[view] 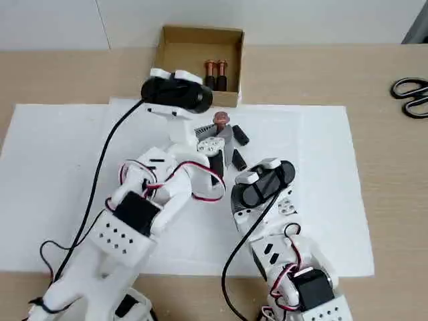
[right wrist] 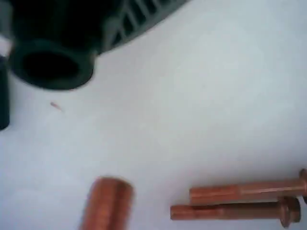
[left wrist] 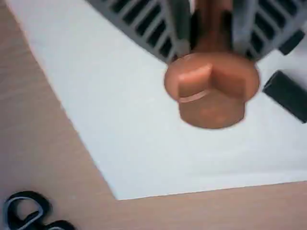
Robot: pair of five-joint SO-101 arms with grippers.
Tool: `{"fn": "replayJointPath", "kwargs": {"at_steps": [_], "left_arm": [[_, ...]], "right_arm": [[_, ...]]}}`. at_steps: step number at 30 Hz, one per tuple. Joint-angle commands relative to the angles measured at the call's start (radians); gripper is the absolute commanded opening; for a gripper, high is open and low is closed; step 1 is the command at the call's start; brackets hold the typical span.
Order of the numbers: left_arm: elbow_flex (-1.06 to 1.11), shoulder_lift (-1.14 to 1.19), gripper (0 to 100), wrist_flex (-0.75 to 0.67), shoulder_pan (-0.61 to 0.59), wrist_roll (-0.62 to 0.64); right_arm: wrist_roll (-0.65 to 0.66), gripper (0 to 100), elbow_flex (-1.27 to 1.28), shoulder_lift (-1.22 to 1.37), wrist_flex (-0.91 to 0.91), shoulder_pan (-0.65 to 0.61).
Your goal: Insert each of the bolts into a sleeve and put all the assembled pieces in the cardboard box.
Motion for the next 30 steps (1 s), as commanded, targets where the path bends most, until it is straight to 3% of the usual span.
{"fn": "replayJointPath", "kwargs": {"at_steps": [1, 12, 30], "left_arm": [[0.016, -0.052, 1, -0.032, 0.028, -0.005], [0.148, -0.057, 1, -0.227, 0.034, 0.080], [0.127, -0.058, 1, -0.242, 0.069, 0.092]], "right_arm": [[-0.009, 0.4, -0.002, -0.024, -0.024, -0.005], [-0.094, 0.4, -0.005, -0.024, -0.038, -0.004], [-0.094, 0.4, -0.003, -0.024, -0.038, -0.004]]}}
